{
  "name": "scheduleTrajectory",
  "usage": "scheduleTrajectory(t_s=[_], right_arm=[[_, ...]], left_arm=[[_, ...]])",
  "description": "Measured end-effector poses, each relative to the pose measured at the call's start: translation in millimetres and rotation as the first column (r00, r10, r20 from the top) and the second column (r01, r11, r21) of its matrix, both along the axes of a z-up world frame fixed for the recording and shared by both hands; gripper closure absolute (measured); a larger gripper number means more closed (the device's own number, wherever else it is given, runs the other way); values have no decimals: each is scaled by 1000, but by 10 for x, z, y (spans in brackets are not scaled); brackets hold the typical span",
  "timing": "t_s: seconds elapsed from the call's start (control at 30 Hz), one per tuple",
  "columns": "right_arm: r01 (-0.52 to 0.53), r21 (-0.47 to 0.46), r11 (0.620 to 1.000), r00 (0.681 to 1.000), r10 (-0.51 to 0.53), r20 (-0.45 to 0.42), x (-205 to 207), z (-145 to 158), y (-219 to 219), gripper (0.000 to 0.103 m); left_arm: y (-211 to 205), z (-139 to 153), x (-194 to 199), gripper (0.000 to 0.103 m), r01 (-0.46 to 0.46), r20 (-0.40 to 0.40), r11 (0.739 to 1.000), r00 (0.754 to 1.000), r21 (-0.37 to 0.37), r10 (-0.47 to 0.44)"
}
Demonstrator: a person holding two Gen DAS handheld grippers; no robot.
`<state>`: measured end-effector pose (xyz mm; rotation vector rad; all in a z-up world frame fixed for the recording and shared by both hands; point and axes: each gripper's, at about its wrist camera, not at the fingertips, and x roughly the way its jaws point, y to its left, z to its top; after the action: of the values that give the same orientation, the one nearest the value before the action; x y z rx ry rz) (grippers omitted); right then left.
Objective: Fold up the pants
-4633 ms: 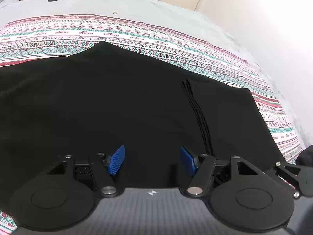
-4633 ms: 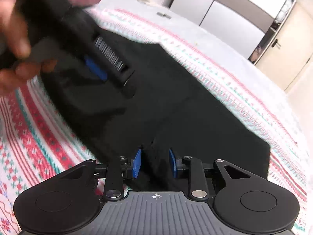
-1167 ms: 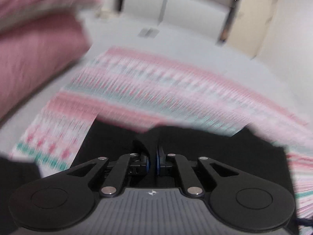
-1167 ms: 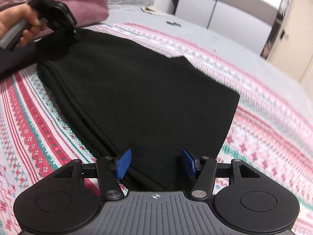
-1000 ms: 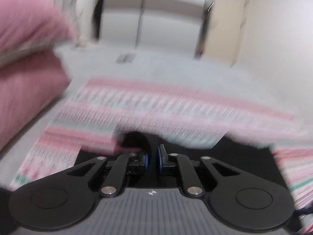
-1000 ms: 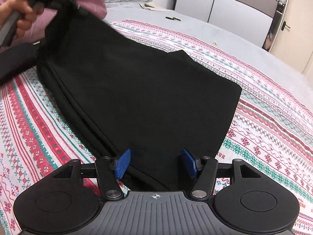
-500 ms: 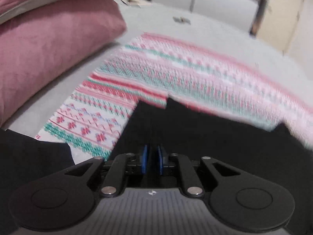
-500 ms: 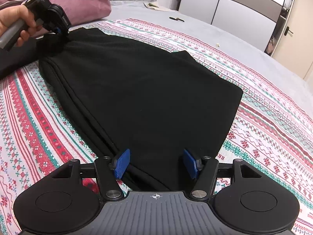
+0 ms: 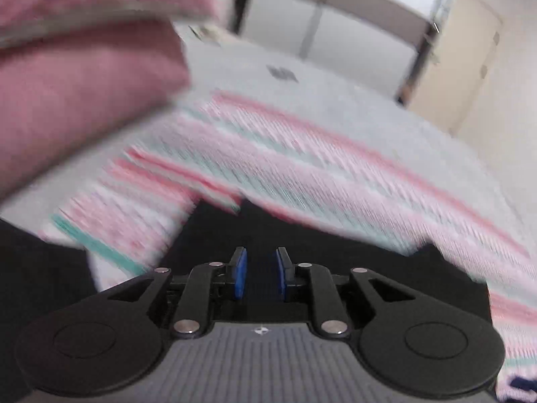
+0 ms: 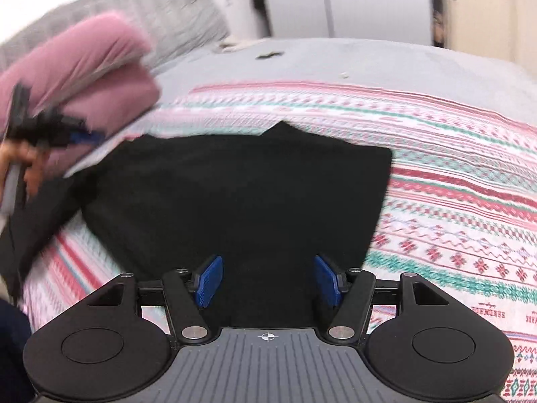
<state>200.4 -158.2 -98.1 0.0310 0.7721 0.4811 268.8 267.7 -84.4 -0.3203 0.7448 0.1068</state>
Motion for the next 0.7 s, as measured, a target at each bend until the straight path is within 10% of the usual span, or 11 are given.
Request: scheduleTrajectory(t_s=[0.13,0.37,0.7], right_arm=[[-12,-29,1000,993,8,-120,153,-275,38,72],[-38,-65,997,985,27,-170,174,-416,95,77],[-35,26,999,973,40,-226,142,-320,-198,78]], left_arm=[[-634,-190,36,55,151,-60,988,987,32,-149],[-1342,-481,37,53,238,-172,924,966,300,-193],[-1559,-419,-53,52,300,-127,934,952,195,-279]])
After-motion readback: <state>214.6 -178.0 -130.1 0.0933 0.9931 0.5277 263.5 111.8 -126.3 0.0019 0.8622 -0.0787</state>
